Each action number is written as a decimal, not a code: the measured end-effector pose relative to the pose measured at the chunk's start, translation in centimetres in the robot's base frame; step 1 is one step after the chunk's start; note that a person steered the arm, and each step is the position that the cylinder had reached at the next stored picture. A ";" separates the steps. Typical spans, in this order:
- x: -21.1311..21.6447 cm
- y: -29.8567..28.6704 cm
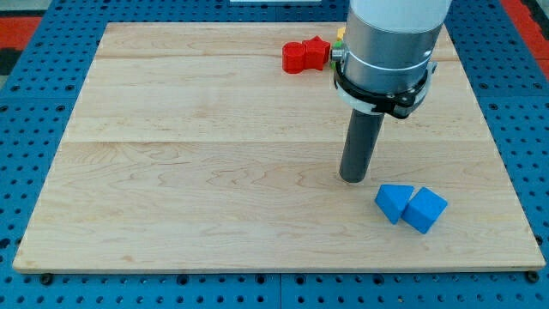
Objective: Push the blue blocks to the bottom left side of the board
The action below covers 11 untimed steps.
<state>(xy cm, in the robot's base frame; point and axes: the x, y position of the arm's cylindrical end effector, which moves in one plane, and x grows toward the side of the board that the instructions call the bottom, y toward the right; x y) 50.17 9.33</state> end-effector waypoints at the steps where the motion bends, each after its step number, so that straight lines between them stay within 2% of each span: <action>1: -0.4 2.7; 3: -0.8 7.9; 4: -0.8 8.5; 5: 0.5 11.1; 6: 1.9 14.3; 7: 7.9 13.6; 8: 7.4 11.6; 9: 4.6 6.5; 11: 1.7 -5.2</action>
